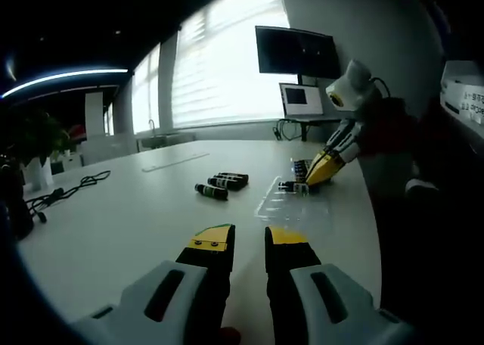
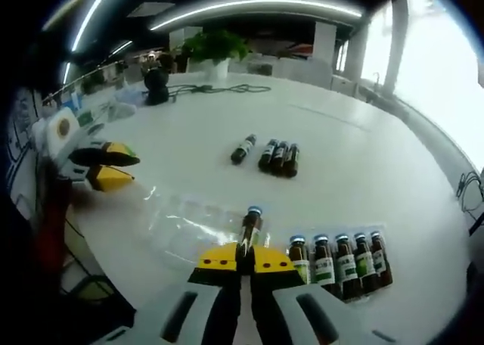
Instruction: Grip medicine bottles put into box
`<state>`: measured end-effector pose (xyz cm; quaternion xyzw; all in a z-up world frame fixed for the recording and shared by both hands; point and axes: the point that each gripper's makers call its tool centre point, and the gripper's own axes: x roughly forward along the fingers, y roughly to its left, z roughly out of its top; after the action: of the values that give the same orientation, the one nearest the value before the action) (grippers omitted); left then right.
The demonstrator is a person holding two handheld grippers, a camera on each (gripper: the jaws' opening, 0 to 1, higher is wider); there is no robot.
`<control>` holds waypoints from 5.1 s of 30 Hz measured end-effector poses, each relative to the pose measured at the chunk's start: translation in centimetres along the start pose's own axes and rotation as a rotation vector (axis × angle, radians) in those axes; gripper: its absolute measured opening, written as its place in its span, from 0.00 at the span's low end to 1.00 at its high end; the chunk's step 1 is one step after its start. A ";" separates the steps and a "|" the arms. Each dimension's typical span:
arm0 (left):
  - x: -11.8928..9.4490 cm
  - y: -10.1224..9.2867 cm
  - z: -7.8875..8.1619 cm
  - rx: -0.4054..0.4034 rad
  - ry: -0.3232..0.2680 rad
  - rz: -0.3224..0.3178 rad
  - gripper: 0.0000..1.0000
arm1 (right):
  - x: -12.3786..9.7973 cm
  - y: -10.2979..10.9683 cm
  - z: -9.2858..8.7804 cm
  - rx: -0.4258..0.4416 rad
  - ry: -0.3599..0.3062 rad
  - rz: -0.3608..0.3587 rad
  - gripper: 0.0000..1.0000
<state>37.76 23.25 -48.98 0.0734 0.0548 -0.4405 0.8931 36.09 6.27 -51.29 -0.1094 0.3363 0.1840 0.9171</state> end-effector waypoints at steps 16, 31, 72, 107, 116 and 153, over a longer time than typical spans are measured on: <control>0.0 -0.1 0.1 0.000 -0.003 -0.002 0.10 | -0.8 -0.7 2.4 -0.040 -0.129 -0.076 0.00; 0.0 -0.1 0.0 -0.001 -0.001 -0.006 0.10 | 0.2 -2.4 4.0 -0.025 -0.208 -0.067 0.03; -0.1 0.0 0.0 -0.004 -0.005 -0.002 0.10 | 8.1 -6.6 9.5 -0.035 -0.228 0.004 0.08; 0.0 0.1 -0.1 0.001 0.002 0.003 0.10 | 12.6 -8.5 7.9 0.008 -0.061 -0.020 0.09; 0.1 0.1 -0.2 0.006 0.009 0.007 0.10 | 12.8 -8.6 7.8 0.003 -0.060 -0.016 0.08; 0.1 0.3 -0.1 0.005 0.003 0.011 0.10 | 11.6 -8.6 8.6 0.003 -0.101 -0.010 0.07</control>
<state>38.04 23.35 -49.06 0.0766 0.0547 -0.4357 0.8952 52.77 4.32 -51.76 -0.1001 0.2895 0.1841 0.9340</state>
